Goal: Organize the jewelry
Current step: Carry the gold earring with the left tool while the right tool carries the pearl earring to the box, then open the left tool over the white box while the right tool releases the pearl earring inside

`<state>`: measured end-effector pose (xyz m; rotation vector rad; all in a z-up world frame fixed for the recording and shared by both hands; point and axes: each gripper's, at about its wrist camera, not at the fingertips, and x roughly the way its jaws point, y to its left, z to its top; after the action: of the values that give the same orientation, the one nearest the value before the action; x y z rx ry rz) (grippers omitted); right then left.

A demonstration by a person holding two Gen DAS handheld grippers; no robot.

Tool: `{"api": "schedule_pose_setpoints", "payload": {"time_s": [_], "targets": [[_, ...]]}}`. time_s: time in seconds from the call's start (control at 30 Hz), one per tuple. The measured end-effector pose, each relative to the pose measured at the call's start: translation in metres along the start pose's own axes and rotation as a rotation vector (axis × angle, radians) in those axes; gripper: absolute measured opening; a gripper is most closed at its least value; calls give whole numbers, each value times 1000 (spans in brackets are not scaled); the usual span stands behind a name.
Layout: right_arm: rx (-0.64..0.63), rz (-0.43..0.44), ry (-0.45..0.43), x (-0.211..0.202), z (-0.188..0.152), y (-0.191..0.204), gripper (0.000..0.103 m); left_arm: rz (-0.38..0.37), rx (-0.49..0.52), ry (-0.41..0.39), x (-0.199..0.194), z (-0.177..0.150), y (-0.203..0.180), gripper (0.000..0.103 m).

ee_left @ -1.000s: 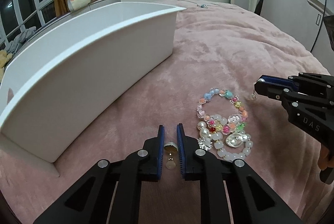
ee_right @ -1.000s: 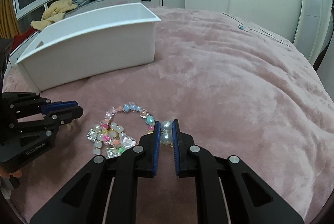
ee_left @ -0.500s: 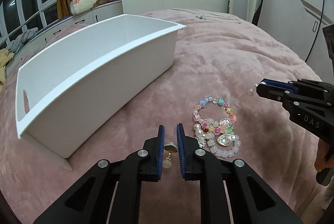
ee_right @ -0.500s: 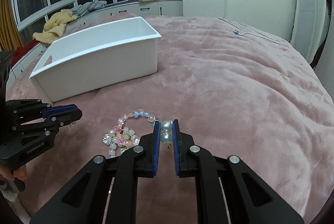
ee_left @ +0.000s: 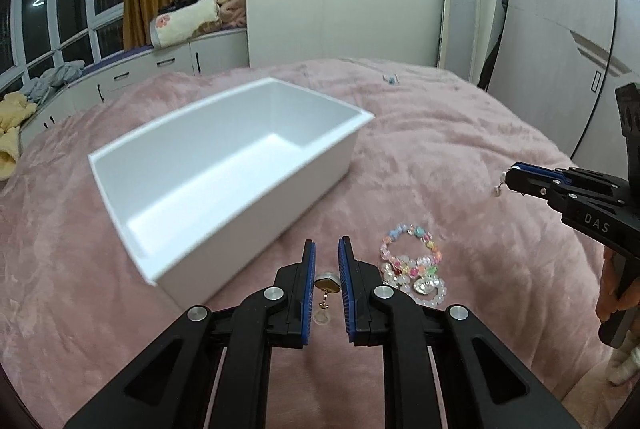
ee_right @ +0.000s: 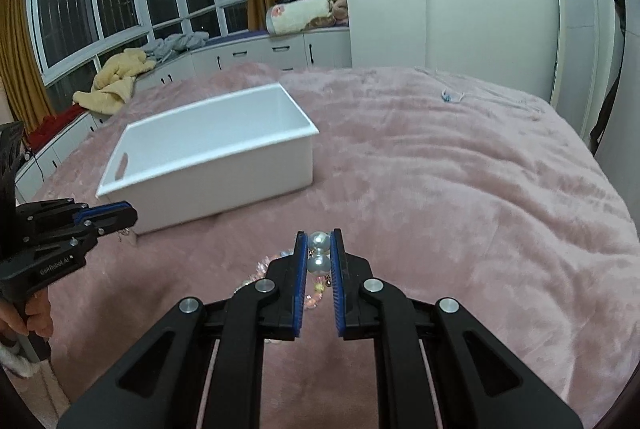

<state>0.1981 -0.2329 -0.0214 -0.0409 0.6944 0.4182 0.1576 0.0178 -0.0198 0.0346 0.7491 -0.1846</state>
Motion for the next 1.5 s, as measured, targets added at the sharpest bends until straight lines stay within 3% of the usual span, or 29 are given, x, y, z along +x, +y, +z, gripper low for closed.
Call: {"api": "schedule_pose_setpoints", "payload": {"time_s": [0.27, 0.47, 0.73, 0.93, 1.23, 1.5], "targets": [[-51, 21, -50, -15, 29, 25, 12, 16, 8, -60, -40, 23, 29, 17], [-90, 67, -63, -1, 66, 52, 12, 36, -12, -60, -40, 53, 57, 17], [-161, 133, -15, 66, 122, 94, 12, 74, -20, 11, 7, 91, 96, 17], [-164, 145, 51, 125, 146, 111, 12, 80, -42, 90, 54, 100, 122, 17], [-130, 165, 153, 186, 151, 116, 12, 75, -85, 129, 90, 96, 146, 17], [-131, 152, 176, 198, 150, 115, 15, 84, -87, 138, 93, 94, 143, 22]]}}
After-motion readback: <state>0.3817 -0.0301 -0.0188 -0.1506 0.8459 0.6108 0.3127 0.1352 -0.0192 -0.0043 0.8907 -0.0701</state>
